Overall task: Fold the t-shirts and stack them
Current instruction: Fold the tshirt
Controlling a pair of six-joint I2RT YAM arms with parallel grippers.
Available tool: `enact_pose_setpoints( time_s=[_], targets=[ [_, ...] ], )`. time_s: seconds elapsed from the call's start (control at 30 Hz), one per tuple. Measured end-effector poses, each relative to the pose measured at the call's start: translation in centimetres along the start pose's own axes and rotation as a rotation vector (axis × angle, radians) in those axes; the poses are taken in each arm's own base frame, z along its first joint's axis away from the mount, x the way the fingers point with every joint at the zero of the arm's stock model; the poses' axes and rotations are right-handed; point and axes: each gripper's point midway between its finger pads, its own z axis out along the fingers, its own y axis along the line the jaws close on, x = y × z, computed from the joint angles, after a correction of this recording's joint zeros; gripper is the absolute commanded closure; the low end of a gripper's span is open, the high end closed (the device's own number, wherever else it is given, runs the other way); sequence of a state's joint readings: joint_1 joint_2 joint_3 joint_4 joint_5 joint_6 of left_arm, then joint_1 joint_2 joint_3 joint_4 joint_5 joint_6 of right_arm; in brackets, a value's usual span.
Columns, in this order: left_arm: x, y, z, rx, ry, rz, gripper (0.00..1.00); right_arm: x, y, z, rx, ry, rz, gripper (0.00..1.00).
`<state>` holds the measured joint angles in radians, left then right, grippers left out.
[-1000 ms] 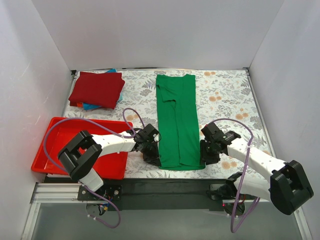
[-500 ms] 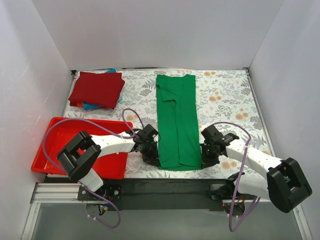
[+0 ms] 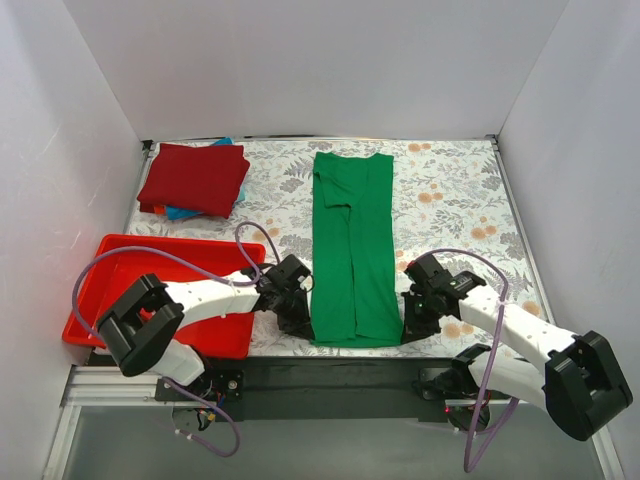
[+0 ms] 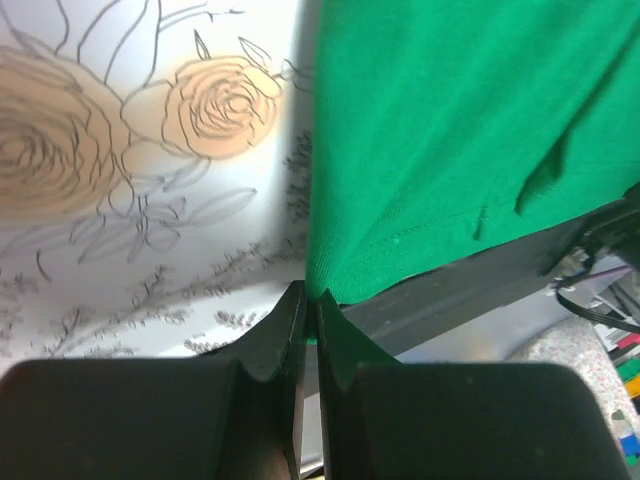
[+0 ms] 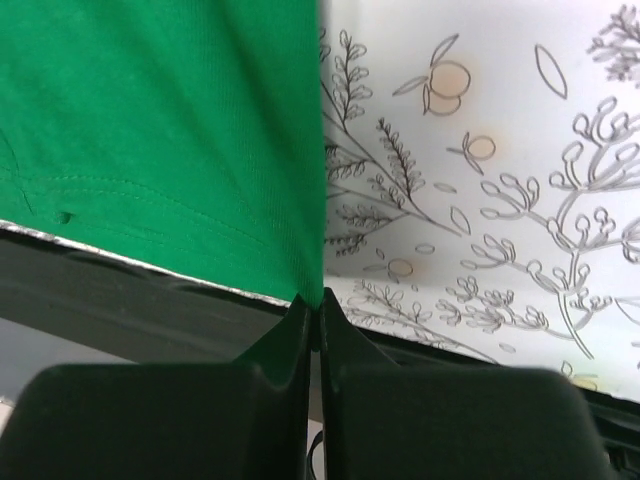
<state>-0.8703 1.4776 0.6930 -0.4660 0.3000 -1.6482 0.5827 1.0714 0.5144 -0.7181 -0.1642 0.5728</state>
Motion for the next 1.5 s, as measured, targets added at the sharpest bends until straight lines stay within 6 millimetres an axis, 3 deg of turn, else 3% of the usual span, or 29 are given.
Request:
enact_pose_setpoints(
  time_s=[0.13, 0.33, 0.63, 0.77, 0.97, 1.17, 1.5],
  targets=[
    [-0.4, -0.8, -1.2, 0.018, -0.038, -0.002, 1.0, -0.5, 0.7, -1.4, -0.015, -0.021, -0.002, 0.99],
    [-1.9, -2.5, -2.2, 0.037, -0.098, 0.0, 1.0, -3.2, 3.0, -3.7, -0.052, -0.094, -0.017, 0.99],
    [-5.5, -4.5, -2.7, 0.06, -0.186, -0.004, 1.0, -6.5, 3.3, -4.4, 0.031, -0.145, -0.008, 0.99],
    [-8.6, -5.3, -3.4, 0.083, -0.253, -0.004, 1.0, -9.4, 3.7, -5.0, 0.082, -0.2, -0.01, 0.99],
    [-13.8, -5.2, -3.9, 0.109, -0.334, -0.019, 1.0, -15.0, 4.6, -5.5, 0.144, -0.285, -0.015, 0.99],
    [-19.4, -6.4, -4.5, 0.179, -0.396, 0.009, 1.0, -20.8, 4.7, -5.3, 0.205, -0.333, -0.025, 0.99],
    [-31.1, -7.8, -4.4, 0.265, -0.5, 0.062, 1.0, -31.1, 4.3, -5.2, 0.259, -0.428, -0.022, 0.99]
  ],
)
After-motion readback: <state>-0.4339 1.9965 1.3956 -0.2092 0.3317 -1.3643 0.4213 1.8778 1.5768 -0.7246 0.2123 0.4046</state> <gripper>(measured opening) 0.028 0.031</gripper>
